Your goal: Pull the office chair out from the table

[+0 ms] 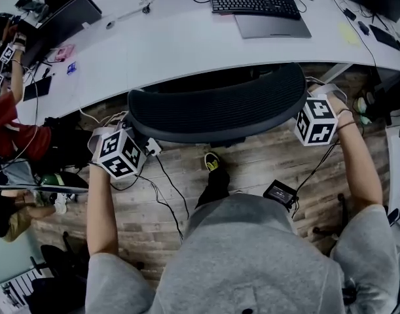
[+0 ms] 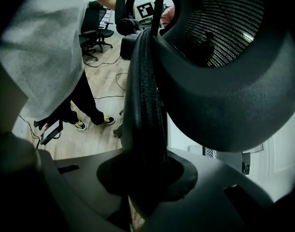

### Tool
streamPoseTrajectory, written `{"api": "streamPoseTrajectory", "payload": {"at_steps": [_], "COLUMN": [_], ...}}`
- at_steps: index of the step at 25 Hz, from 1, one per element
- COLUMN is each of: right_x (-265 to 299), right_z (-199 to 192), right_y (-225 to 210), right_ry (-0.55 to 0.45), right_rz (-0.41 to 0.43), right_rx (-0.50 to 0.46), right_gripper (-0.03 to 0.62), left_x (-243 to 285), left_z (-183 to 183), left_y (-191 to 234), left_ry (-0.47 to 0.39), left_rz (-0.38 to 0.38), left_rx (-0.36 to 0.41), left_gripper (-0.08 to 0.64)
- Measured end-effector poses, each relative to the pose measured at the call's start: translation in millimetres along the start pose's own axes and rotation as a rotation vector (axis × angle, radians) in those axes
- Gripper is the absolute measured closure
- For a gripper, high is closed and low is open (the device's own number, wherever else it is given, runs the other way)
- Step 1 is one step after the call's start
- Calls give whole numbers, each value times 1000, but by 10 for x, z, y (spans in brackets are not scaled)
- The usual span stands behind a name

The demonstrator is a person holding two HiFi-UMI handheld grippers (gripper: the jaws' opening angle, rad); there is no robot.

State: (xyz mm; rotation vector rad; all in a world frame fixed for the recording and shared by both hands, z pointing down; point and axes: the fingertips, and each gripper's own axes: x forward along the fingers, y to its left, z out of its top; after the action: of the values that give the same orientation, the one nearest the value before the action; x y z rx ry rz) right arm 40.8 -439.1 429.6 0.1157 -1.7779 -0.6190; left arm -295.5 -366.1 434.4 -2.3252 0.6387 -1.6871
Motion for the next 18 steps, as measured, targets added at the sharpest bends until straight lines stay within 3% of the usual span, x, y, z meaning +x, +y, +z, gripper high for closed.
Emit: {"api": "streamPoseTrajectory", "payload": {"at_steps": [18], "right_x": [-729], "right_z": [197], "right_y": [1235], "right_ry": [-50], "right_rz": [-38], "right_rx": [-5], "right_gripper": [494], "left_x": [-570], "left_z": [266], "left_y": [-1255], "left_ry": [-4], "left_rz": [8], "left_rx": [-1], "left_gripper": [446]}}
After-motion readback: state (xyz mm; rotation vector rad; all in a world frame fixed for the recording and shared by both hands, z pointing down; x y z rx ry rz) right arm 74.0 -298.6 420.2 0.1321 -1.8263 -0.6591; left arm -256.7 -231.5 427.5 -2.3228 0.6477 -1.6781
